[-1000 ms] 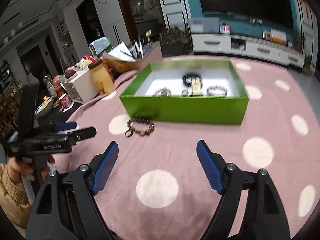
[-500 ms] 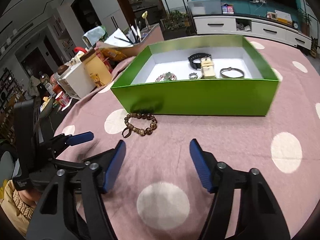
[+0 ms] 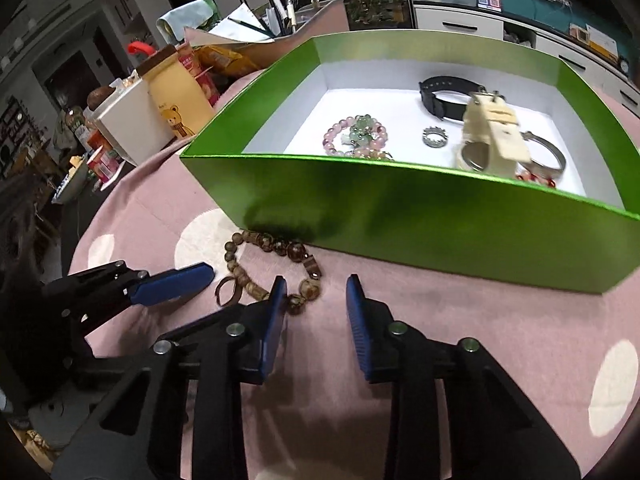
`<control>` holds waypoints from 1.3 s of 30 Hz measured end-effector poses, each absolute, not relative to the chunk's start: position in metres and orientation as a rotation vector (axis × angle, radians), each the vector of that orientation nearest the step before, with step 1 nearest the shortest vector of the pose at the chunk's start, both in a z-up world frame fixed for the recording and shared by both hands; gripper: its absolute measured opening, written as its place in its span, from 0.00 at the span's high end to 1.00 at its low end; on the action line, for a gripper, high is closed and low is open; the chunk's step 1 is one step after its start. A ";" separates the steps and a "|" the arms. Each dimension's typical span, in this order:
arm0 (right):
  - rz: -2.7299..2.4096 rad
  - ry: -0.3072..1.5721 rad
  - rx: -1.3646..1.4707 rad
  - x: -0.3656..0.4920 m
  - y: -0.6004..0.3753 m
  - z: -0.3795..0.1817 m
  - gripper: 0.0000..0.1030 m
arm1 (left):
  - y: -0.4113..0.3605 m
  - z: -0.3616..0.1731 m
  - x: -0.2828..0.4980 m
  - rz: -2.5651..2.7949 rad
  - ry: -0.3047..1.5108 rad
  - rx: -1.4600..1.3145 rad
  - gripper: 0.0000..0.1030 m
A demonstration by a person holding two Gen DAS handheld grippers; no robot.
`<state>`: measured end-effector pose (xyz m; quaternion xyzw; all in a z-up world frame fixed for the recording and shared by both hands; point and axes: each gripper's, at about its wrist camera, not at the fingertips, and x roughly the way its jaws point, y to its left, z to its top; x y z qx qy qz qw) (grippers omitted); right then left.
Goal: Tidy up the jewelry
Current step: 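Grasp the thin wire ring with the left tool while the right tool grasps the wooden bead bracelet, then carry the wire ring and wooden bead bracelet into the green box and open both tools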
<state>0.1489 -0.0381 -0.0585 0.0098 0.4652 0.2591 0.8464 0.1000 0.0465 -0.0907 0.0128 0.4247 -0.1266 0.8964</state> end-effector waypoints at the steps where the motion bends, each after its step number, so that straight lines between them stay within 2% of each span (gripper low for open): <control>1: 0.549 0.979 0.012 0.150 -0.036 -0.058 0.72 | 0.046 -0.091 0.101 -0.267 0.879 0.028 0.72; 3: 0.558 0.981 -0.011 0.151 -0.031 -0.059 0.82 | 0.047 -0.091 0.102 -0.276 0.881 0.017 0.80; 4: 0.550 0.973 -0.039 0.150 -0.028 -0.059 0.84 | 0.048 -0.091 0.103 -0.277 0.882 0.011 0.82; 6: 0.534 0.963 -0.081 0.148 -0.024 -0.059 0.90 | 0.050 -0.091 0.103 -0.284 0.882 0.002 0.82; 16: 0.500 0.894 -0.031 0.131 -0.051 -0.035 0.90 | 0.057 -0.084 0.095 -0.271 0.876 -0.033 0.82; 39: 0.367 0.680 0.044 0.082 -0.137 0.045 0.90 | 0.032 -0.010 0.078 -0.216 0.767 0.042 0.82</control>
